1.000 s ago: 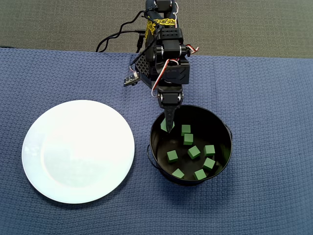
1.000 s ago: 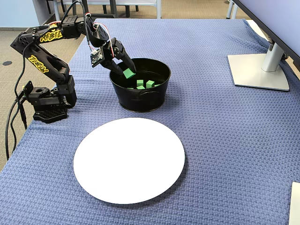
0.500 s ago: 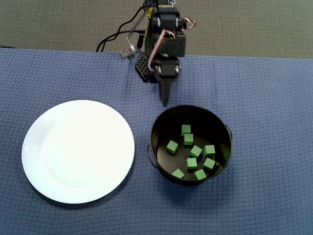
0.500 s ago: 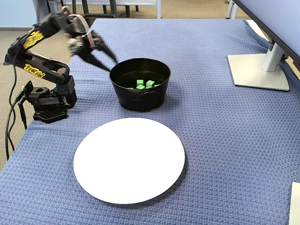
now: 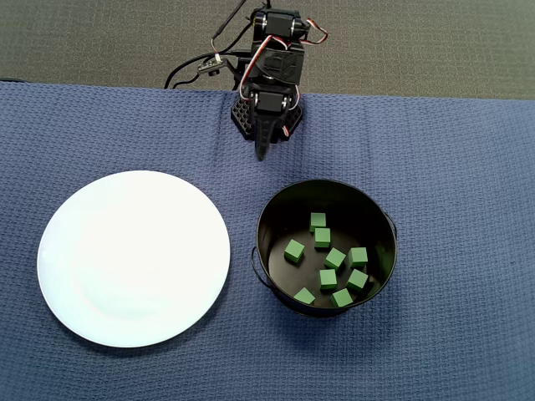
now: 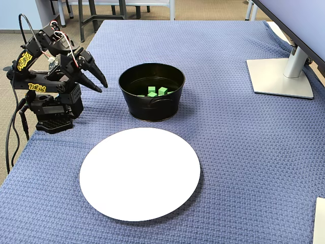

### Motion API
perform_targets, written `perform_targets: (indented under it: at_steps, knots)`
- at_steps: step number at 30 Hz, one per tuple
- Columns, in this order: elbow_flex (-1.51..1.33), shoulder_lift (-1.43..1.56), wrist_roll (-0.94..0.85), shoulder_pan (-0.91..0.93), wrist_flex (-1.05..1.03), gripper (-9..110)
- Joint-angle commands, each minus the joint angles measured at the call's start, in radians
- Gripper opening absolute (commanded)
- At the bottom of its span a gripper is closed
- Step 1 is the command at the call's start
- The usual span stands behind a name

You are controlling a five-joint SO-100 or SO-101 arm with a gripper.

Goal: Pick up the green cubes from the white plate and place them in the black recipient

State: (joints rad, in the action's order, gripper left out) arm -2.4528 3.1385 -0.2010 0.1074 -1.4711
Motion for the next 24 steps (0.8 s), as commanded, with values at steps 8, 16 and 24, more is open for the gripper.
perform_targets:
  at_steps: [8,16,24]
  knots:
    - [-0.083,0.012,-0.018,0.061,0.008,0]
    - [-0.137,-0.107,-0.014,0.103,0.098,0]
    - [-0.232,-0.095,0.009,0.121,0.140,0]
